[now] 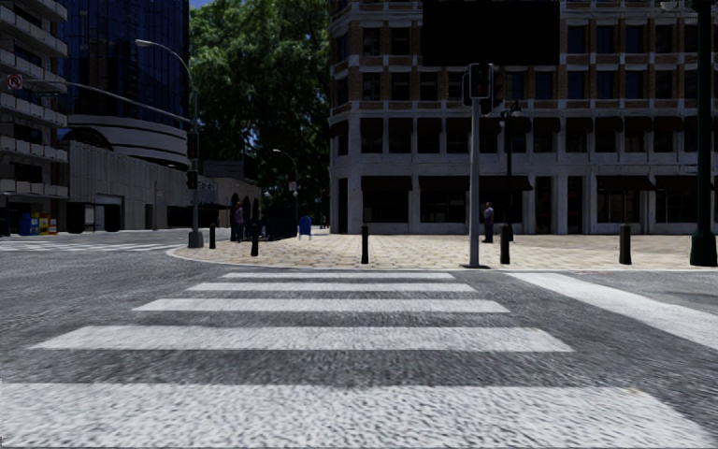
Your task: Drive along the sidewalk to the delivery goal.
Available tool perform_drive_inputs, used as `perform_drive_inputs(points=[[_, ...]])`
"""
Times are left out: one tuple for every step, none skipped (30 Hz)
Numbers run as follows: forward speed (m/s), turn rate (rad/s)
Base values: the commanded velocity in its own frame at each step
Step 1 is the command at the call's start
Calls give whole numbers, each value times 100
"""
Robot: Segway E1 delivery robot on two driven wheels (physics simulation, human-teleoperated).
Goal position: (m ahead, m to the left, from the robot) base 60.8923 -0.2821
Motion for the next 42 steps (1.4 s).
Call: perform_drive_inputs(points=[[200,34],[200,34],[200,35],[200,36],[200,36],[200,36],[200,36],[200,36],[200,36],[200,36],[200,36],[200,36],[200,36],[200,36],[200,36],[200,36],[200,24],[200,6],[200,6],[200,0],[200,0],[200,0],[200,0],[200,0],[200,0],[200,0],[200,0],[200,0],[200,0],[200,0],[200,0],[200,0],[200,0],[200,0],[200,0],[200,0],[200,0],[200,0],[200,0],[200,0],[200,0],[200,0]])
